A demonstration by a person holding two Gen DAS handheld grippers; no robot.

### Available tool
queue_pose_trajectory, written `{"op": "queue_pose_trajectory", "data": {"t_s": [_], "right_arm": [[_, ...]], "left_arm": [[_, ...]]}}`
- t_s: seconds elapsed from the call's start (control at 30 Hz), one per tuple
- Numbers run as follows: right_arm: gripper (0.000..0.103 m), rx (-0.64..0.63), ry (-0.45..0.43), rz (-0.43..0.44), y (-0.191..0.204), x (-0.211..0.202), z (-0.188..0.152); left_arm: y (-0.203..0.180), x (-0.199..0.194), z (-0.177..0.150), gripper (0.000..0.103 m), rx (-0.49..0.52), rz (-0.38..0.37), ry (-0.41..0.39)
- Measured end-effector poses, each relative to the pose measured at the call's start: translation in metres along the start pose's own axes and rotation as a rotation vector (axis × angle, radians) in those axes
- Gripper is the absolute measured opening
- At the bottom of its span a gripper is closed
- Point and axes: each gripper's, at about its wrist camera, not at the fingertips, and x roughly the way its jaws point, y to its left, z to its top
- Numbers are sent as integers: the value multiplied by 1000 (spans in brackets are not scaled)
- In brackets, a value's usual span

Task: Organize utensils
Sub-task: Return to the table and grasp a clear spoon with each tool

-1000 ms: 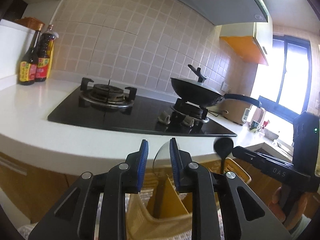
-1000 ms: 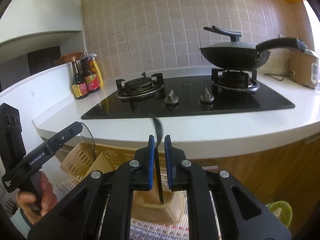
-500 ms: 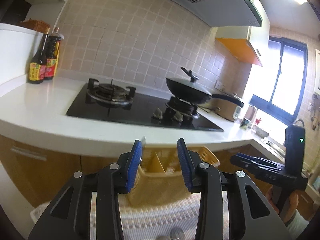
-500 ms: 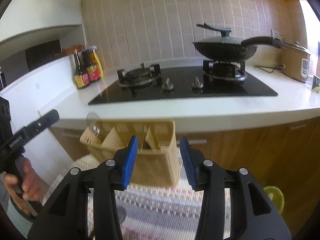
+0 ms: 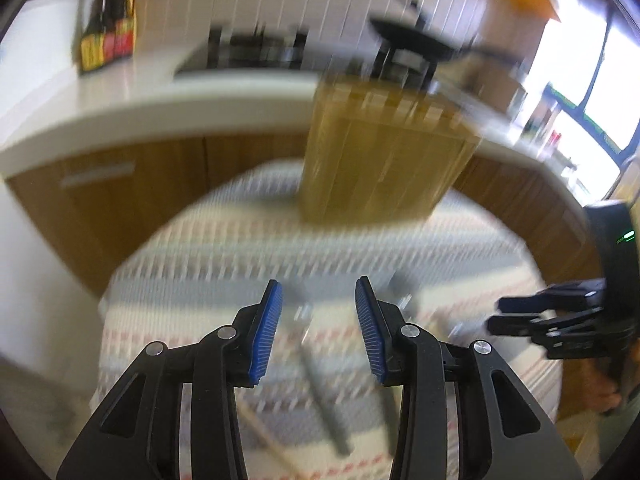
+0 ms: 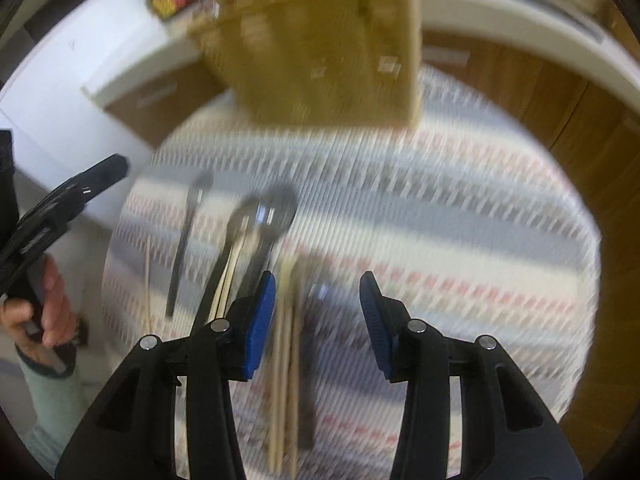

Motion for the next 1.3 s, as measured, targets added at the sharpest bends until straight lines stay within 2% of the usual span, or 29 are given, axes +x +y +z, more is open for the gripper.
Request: {"op": "queue_pose_trajectory", "data": {"t_s": [0.13,0.27,0.37,0.47,0.57,0.67,0.73,0.87,0.97,1.0,1.1,1.23,1.3], "right_arm": [[41,3,84,0,5,17,-13],[39,18,128,13,5,28,-16],[38,35,150,26,4,36,-14],[34,52,158,25,2,43,-11],[25,24,166,16,11,48,-6],[17,-42,158,-48,25,54,-4],[10,-59,159,-48,31,56,-5],[10,-74,144,-49,35,57,-5],[10,-78,126,-41,33,52,-8],[10,-80,120,-37,30,47,-10],[10,-83,95,-31,22,33,-15],[10,-85,54,-15,13,13,-20],[10,-87,32,-5,12,3,-23]], "left_arm": [[16,25,-14,37,-60,-28,168],[22,42,-18,37,-98,-74,250],[19,54,-17,37,-98,-55,289],[14,63,-15,37,-72,-1,303],[9,72,-13,35,-47,38,323],[2,76,-10,35,-12,73,338],[-4,79,-8,35,13,98,353],[-15,83,-7,34,79,165,380],[-18,83,-7,25,80,185,379],[-19,82,-8,13,89,208,371],[-24,82,-9,12,104,237,356],[-25,77,-12,10,82,219,330],[-31,71,-17,10,65,179,306]]}}
